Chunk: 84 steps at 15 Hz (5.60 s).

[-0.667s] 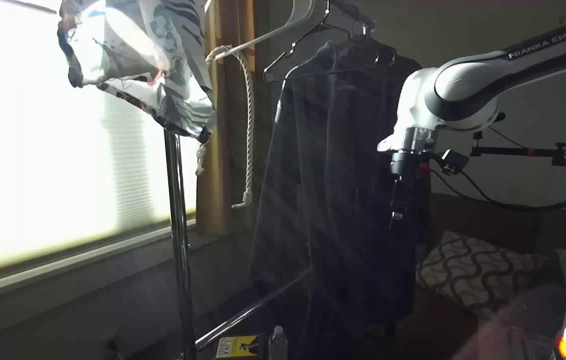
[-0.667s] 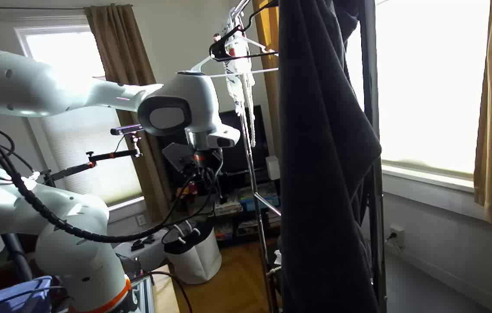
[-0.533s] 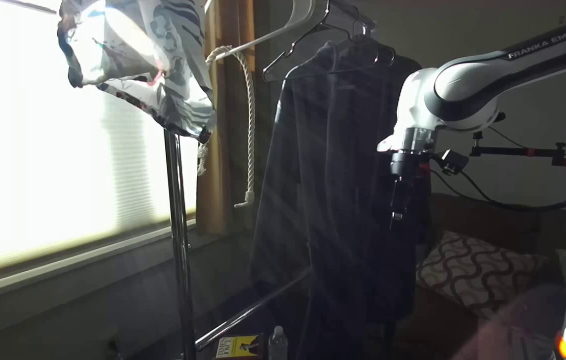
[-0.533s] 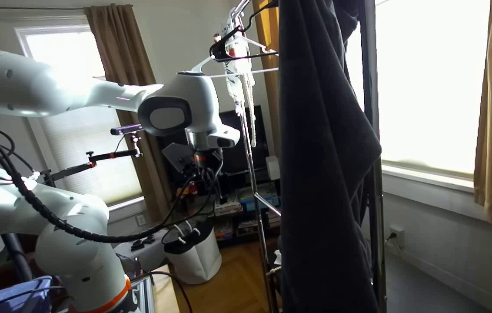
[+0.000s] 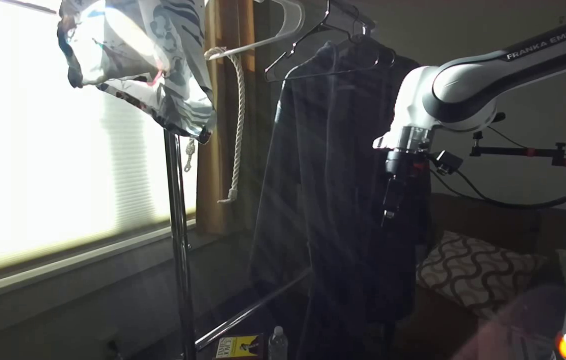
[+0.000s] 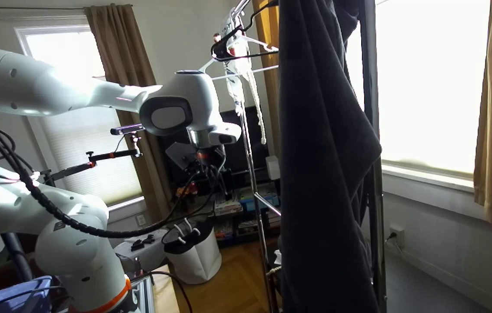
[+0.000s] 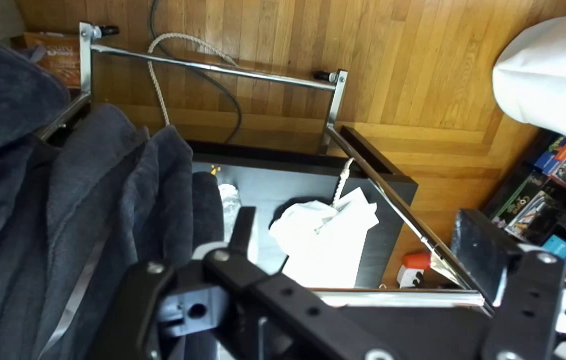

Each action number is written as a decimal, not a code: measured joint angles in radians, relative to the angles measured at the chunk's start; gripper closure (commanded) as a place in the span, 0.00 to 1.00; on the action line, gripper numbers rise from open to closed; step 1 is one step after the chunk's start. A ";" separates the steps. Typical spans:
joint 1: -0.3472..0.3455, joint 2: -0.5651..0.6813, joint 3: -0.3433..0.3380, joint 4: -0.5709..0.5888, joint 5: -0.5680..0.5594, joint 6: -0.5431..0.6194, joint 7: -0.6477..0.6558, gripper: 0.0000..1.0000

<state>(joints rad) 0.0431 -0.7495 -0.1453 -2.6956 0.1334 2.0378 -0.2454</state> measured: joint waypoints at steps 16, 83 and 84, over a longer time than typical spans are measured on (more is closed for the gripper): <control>0.055 0.764 0.131 0.489 0.014 0.374 0.146 0.00; -0.070 1.939 0.159 1.619 -0.056 -0.110 0.233 0.30; -0.070 1.943 0.158 1.619 -0.056 -0.108 0.234 0.32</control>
<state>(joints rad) -0.0273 1.1935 0.0126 -1.0771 0.0775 1.9298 -0.0109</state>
